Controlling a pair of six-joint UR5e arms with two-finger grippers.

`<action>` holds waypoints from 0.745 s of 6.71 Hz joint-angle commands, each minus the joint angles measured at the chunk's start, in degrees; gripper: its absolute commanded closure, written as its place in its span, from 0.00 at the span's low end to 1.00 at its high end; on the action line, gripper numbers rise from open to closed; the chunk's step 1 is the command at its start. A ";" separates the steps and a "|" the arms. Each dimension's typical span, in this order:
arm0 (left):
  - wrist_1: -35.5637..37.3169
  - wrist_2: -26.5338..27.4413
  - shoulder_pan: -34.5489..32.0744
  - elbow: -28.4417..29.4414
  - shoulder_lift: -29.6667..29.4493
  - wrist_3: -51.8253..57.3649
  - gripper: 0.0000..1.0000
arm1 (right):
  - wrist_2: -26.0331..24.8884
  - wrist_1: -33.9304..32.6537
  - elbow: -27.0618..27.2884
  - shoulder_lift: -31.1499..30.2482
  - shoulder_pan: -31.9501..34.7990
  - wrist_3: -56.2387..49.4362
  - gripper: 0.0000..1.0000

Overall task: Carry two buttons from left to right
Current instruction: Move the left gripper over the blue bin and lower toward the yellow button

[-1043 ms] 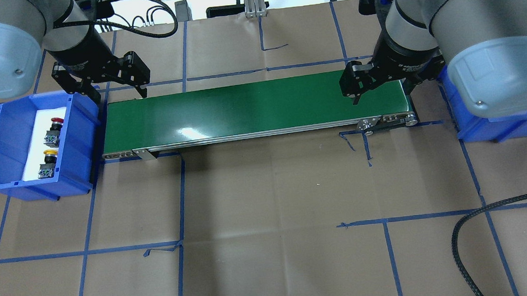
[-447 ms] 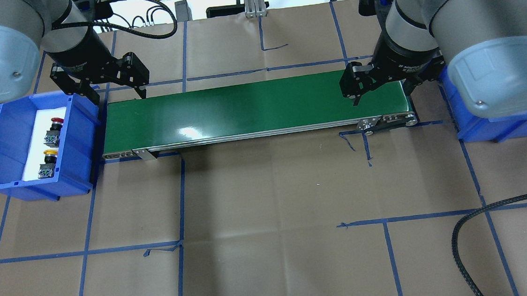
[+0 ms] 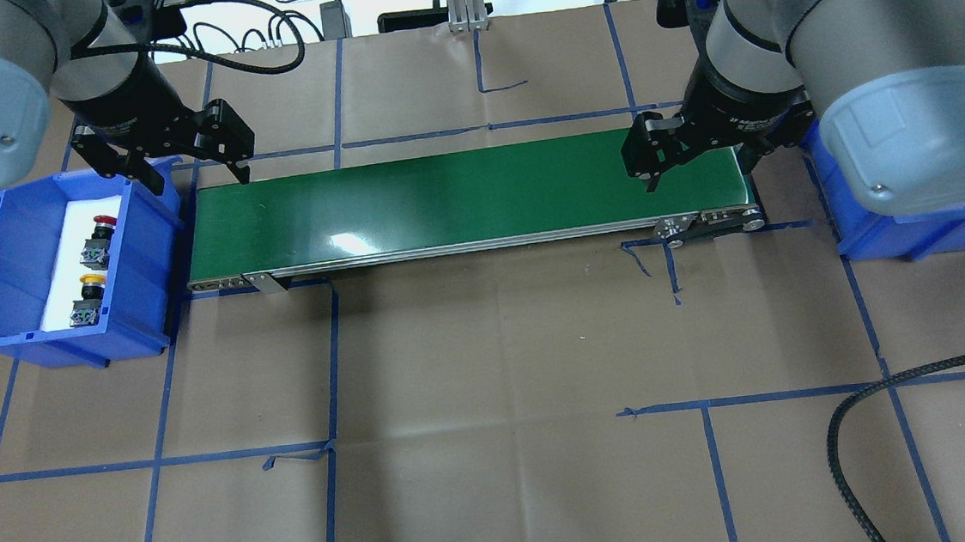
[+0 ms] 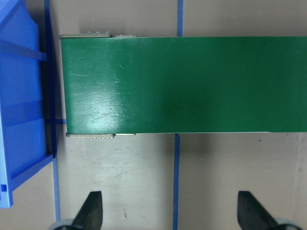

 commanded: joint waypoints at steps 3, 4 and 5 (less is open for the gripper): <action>0.17 -0.39 21.91 -0.53 -1.29 21.88 0.00 | 0.00 0.05 0.08 0.18 0.09 -0.01 0.00; 0.52 -0.30 25.63 -0.70 -2.43 24.47 0.00 | 0.00 -0.04 0.08 0.27 0.09 -0.01 0.00; 0.69 -0.30 26.97 -0.53 -3.84 24.85 0.00 | 0.00 -0.04 0.08 0.35 0.09 -0.01 0.00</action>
